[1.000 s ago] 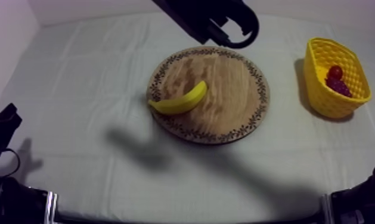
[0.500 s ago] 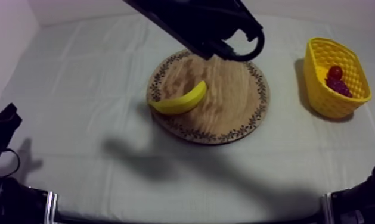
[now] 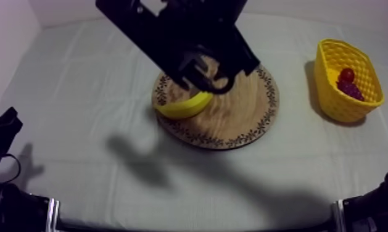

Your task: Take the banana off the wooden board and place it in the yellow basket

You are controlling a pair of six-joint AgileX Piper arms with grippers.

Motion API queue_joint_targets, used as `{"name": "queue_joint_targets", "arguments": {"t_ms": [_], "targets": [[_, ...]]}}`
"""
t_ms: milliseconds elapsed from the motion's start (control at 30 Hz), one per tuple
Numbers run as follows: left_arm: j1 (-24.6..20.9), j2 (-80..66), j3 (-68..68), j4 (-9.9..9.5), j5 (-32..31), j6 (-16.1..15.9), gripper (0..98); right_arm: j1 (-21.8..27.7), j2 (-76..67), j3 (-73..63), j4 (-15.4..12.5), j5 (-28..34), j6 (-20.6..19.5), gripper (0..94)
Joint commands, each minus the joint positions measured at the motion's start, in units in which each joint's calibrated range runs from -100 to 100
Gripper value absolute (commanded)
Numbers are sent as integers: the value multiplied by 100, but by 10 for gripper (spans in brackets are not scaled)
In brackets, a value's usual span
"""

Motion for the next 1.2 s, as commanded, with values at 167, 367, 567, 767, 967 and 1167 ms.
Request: {"name": "queue_joint_targets", "arguments": {"t_ms": [167, 367, 567, 767, 967, 1167], "targets": [[1, 0, 3, -2, -1, 0, 1, 60, 562, 502, -67, -226, -156, 717], [1, 0, 3, -2, -1, -1, 1, 120, 1095, 491, -135, -437, -173, 718], [1, 0, 3, -2, -1, -1, 1, 130, 1627, 388, -205, -652, -163, 702], [1, 0, 3, -2, -1, -1, 1, 136, 2145, 339, -169, -1048, -233, 682], [1, 0, 3, -2, -1, -1, 1, 145, 2583, 93, -63, -1363, -323, 616], [1, 0, 3, -2, -1, -1, 1, 167, 2895, -178, 46, -1520, -377, 467]]}}
